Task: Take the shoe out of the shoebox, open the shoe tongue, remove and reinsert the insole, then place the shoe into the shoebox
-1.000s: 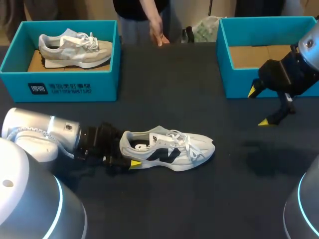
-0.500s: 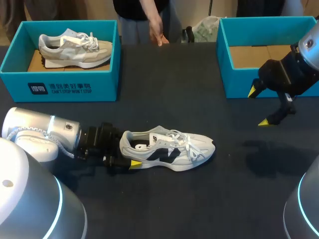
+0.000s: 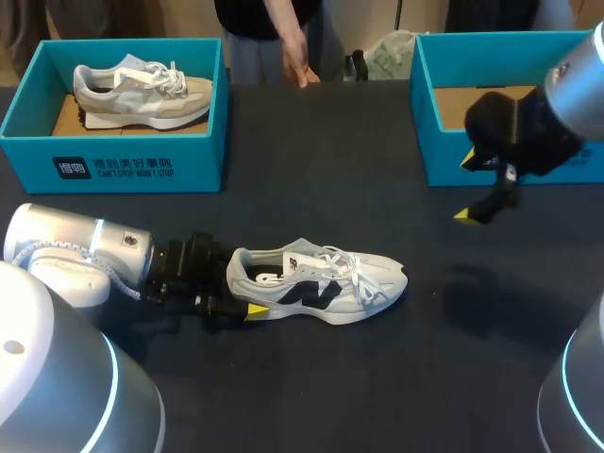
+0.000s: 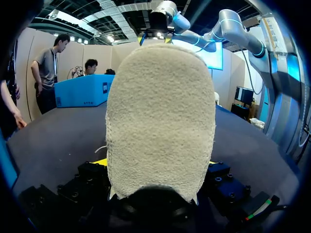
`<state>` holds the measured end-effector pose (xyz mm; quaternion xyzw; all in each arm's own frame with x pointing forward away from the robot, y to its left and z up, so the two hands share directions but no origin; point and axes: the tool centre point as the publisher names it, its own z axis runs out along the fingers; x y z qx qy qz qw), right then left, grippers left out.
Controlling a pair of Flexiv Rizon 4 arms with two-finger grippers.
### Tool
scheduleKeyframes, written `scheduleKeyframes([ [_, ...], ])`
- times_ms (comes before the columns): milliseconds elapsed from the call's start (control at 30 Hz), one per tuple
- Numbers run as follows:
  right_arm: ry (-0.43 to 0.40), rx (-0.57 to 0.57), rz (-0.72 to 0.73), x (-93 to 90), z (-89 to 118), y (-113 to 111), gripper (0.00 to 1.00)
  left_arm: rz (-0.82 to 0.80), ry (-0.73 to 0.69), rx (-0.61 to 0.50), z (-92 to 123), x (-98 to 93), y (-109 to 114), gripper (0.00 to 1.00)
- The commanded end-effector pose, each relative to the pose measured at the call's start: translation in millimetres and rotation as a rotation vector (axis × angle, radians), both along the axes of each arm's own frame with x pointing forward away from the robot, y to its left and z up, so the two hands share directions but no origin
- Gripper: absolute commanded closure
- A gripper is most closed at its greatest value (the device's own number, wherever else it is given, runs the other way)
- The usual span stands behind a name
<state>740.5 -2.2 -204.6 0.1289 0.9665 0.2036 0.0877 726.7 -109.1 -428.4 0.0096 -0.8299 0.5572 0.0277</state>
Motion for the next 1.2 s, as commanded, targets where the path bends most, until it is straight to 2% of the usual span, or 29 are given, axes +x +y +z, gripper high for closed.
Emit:
scheduleKeyframes([
  [33,-0.007,-0.055,-0.199,-6.8,8,18,0.0,-0.001,0.002,0.003,-5,-0.2,-6,1.0],
  [500,0.077,-0.142,-0.58,-13.3,27,86,0.0,-0.001,0.002,0.003,-5,-0.2,-6,1.0],
  [700,0.096,-0.164,-0.731,-12.0,26,121,0.0,-0.001,0.002,0.003,-5,-0.2,-6,1.0],
  [933,0.105,-0.215,-0.838,-11.0,20,162,0.0,-0.001,0.002,0.003,-5,-0.2,-6,1.0],
  [1200,0.091,-0.282,-0.968,-19.9,17,190,0.0,-0.001,0.002,0.003,-5,-0.2,-6,1.0],
])
